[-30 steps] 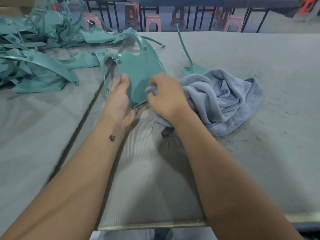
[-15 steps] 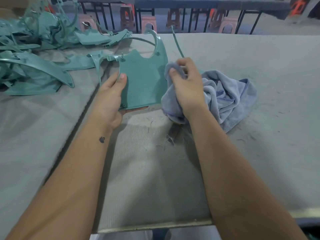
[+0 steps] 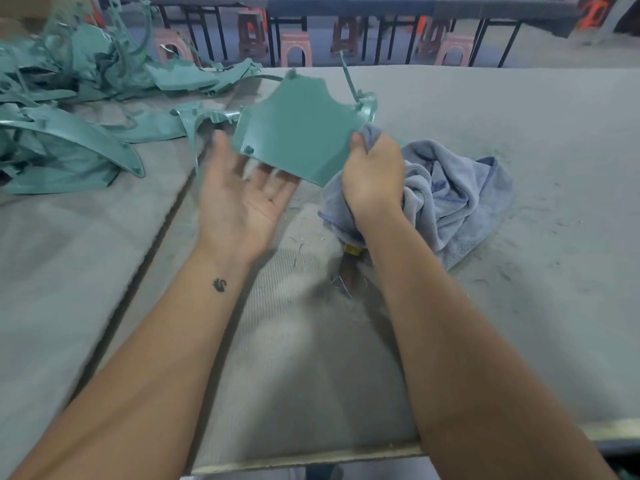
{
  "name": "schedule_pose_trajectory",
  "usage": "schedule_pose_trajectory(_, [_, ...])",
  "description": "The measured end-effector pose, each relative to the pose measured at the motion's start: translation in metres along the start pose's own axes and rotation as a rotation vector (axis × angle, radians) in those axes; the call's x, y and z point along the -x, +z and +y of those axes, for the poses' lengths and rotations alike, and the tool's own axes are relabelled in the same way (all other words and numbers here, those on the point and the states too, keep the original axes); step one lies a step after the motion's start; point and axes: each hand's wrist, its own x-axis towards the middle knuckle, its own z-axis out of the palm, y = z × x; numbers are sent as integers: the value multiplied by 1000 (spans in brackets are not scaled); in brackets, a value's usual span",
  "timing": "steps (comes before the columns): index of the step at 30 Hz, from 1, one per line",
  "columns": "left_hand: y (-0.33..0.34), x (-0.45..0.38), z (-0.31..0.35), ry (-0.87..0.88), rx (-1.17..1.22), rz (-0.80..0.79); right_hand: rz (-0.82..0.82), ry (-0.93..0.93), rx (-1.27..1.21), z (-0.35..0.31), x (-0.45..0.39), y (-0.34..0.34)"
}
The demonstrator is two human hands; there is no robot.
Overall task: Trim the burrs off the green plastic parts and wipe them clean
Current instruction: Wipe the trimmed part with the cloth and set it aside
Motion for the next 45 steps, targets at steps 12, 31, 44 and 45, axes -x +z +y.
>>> schedule_pose_trajectory(12, [-2,-13,-21,156,-299,185,-224,-54,-183,-6,19,12])
schedule_pose_trajectory(31, [-1,-7,-21,125,-143,23,-106,-87,71,-6,18,7])
schedule_pose_trajectory(44, [-6,1,-7,74,-394,-65,-61,109,-125,1,-1,-2])
schedule_pose_trajectory(45, [-6,4,-7,49,-444,-110,10,187,-175,3,-8,-10])
